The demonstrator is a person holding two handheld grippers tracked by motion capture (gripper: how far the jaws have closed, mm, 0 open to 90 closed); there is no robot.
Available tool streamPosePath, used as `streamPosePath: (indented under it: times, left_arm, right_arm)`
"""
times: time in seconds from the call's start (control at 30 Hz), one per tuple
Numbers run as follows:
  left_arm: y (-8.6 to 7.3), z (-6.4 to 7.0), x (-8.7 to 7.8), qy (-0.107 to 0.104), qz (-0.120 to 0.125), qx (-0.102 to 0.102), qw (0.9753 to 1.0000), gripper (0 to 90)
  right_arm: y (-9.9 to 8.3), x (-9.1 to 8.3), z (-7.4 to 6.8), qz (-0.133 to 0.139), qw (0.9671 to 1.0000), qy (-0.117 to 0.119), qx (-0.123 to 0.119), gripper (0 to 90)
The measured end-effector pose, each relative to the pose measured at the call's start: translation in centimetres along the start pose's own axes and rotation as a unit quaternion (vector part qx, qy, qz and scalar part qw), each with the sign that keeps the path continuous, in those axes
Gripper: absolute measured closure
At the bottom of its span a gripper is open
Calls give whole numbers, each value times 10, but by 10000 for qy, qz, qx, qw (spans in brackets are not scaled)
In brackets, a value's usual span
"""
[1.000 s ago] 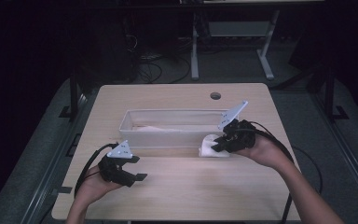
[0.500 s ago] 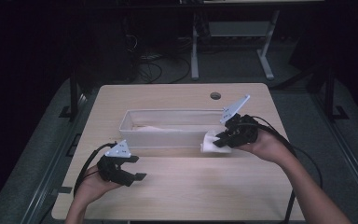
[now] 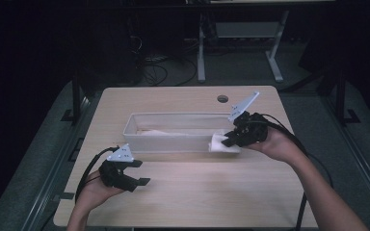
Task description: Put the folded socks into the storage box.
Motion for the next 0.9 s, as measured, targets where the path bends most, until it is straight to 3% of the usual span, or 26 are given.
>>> streamPosePath:
  times: [0.57,0.9]
  left_arm:
    - [-3,-2,-2,31,2,-51,10000,296]
    - [-6,-4,-2,25,-31,-95,9999,297]
  right_arm:
    - [4,-16,19,8,9999,-95,55,750]
    - [7,-15,30,-15,9999,-88,117,750]
Point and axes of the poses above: each handheld gripper's, and its own axes: x roughly forward along the jaws, y roughly out of its top, z roughly to its right, the point moved 6 cm from there along x, roughly forward along the jaws, and after that the axes turned 4 degrees about x, right-handed, at the moved point
